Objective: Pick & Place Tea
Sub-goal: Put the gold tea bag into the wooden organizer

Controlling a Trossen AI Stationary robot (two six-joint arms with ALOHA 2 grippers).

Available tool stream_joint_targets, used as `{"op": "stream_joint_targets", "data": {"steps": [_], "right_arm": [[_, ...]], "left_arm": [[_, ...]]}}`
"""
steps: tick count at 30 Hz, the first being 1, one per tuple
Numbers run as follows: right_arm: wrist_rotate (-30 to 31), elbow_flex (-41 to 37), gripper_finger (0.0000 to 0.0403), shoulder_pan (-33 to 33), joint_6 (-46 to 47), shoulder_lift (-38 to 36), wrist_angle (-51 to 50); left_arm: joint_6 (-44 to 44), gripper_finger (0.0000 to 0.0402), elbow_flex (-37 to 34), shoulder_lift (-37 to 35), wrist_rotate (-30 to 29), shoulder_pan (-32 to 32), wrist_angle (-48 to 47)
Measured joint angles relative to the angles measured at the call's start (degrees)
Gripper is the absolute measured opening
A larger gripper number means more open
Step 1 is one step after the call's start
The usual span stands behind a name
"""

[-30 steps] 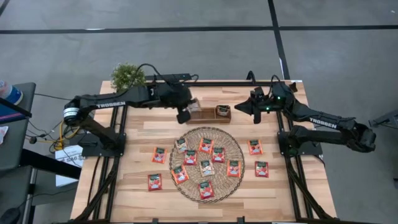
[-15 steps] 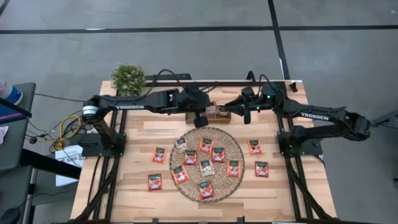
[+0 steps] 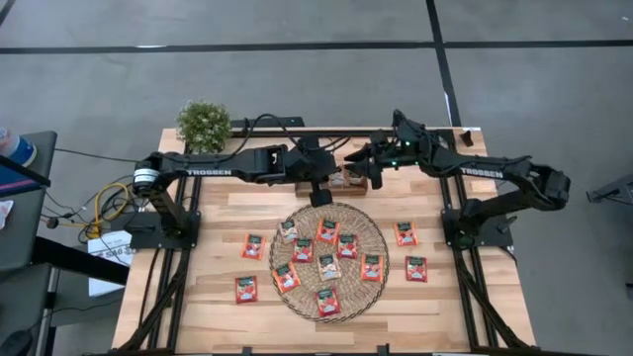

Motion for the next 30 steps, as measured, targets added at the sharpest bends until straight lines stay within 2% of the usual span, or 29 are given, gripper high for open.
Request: {"op": "stream_joint_targets", "data": {"steps": [5, 15, 19, 23, 30], "right_arm": [[-1.3, 1.7, 0.0152, 0.1, 0.0, 1.9, -0.3], [-4.8, 2.0, 0.0153, 0.5, 0.0, 1.5, -2.4], [-4.1, 2.0, 0.0153, 1.0, 0.0, 1.5, -2.4], [-4.1, 2.0, 0.0148, 0.9, -0.5, 1.9, -2.2], [-4.0, 2.0, 0.0141, -0.6, -1.5, 1.9, -2.4]], "left_arm": [[0.7, 0.0, 0.0, 0.0, -0.4, 0.0, -0.3], [1.5, 0.0, 0.0, 0.5, -4.7, 2.2, -5.1], [1.4, 0.0, 0.0, 0.5, -3.9, 2.4, -4.2], [1.1, 0.0, 0.0, 0.5, -0.5, 2.0, -3.6], [1.0, 0.0, 0.0, 0.5, -0.1, 1.5, -3.7]]}}
